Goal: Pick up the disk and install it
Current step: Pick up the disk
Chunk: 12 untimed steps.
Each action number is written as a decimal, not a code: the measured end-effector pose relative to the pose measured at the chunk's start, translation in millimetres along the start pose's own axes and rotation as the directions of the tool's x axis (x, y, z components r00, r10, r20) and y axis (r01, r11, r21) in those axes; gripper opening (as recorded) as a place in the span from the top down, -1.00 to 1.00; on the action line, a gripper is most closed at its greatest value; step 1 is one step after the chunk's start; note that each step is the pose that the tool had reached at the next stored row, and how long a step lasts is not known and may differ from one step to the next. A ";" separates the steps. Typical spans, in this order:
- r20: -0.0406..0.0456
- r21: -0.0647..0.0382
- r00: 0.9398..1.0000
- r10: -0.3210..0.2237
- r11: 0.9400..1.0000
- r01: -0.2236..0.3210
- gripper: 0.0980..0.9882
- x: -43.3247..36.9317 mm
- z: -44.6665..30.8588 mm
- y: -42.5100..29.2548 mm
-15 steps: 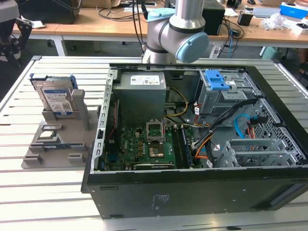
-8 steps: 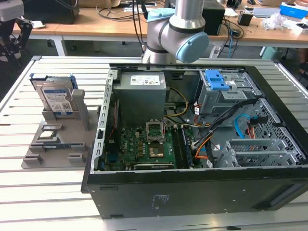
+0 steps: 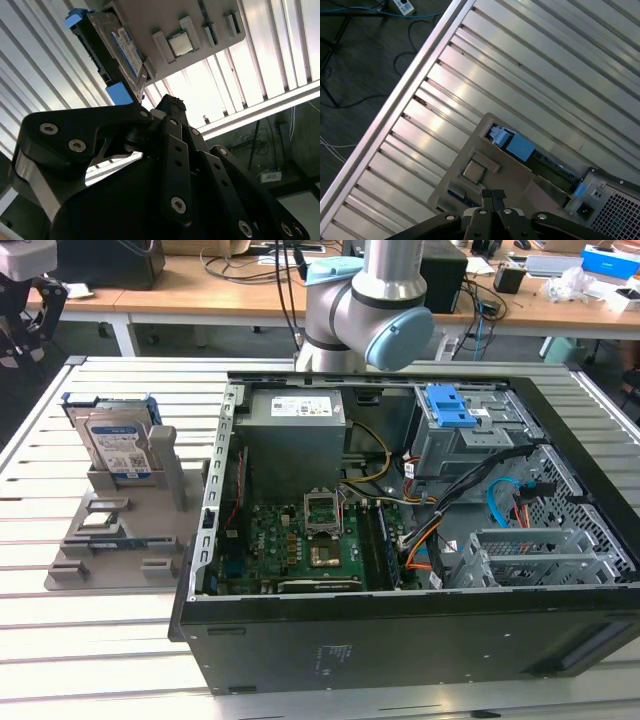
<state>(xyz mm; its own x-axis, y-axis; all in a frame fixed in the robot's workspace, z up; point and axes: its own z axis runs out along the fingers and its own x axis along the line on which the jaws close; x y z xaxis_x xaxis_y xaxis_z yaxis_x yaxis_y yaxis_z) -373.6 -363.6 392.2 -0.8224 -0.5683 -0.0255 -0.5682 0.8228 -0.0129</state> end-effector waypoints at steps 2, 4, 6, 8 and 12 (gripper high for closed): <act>0.000 -0.001 0.999 -0.041 0.999 0.041 0.98 0.0 0.0 0.0; 0.001 -0.002 0.998 -0.061 0.998 0.061 0.98 0.0 0.0 0.0; 0.001 -0.002 0.996 -0.092 0.996 0.092 0.98 0.0 0.0 0.0; 0.002 -0.003 0.994 -0.110 0.994 0.110 0.98 0.0 0.0 0.0; 0.002 -0.004 0.987 -0.161 0.987 0.161 0.98 0.0 0.0 0.0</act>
<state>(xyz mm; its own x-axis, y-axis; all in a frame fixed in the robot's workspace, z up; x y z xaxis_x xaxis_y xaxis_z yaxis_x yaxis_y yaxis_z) -373.6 -363.5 392.2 -0.7204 -0.6931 -0.0254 -0.6930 0.7208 -0.0128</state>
